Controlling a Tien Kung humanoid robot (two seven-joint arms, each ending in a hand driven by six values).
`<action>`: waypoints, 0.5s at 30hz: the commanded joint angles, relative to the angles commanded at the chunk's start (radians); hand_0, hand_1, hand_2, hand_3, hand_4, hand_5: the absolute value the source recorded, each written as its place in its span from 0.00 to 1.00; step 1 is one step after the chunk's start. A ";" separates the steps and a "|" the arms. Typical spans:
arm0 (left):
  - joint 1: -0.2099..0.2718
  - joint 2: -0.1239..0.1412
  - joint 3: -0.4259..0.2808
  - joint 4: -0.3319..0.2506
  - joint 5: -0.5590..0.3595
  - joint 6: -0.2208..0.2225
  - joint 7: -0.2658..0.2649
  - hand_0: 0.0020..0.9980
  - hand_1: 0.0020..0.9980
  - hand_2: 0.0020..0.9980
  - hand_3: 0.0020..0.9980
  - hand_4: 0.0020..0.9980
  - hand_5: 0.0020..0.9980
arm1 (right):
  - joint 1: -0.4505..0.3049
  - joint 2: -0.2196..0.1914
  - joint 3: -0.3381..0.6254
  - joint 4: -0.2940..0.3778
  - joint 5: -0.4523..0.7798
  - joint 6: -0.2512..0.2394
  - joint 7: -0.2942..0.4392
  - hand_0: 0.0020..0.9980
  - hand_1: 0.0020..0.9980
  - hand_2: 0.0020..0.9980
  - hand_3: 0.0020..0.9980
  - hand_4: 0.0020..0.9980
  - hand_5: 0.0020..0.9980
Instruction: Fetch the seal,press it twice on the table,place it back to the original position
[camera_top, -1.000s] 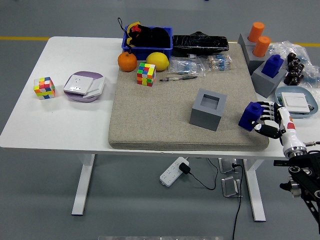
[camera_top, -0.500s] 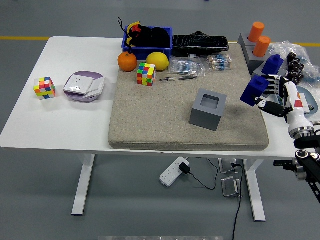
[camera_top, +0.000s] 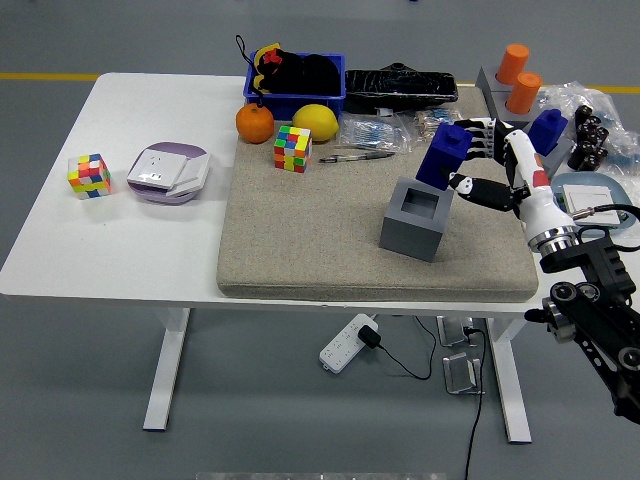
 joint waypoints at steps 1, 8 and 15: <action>0.000 0.000 0.001 0.000 -0.001 0.000 0.000 0.72 0.70 0.69 0.72 0.64 0.22 | 0.006 0.003 -0.013 -0.012 0.005 0.004 0.000 0.56 0.41 0.41 0.43 0.68 0.00; 0.000 -0.002 0.000 0.000 0.002 0.000 0.000 0.72 0.70 0.69 0.72 0.64 0.22 | 0.042 0.016 -0.084 -0.085 0.039 0.009 0.010 0.56 0.41 0.41 0.43 0.68 0.00; -0.001 -0.004 -0.001 -0.001 0.004 0.000 0.000 0.72 0.70 0.69 0.72 0.64 0.22 | 0.060 0.022 -0.110 -0.129 0.054 0.010 0.018 0.56 0.41 0.41 0.43 0.68 0.00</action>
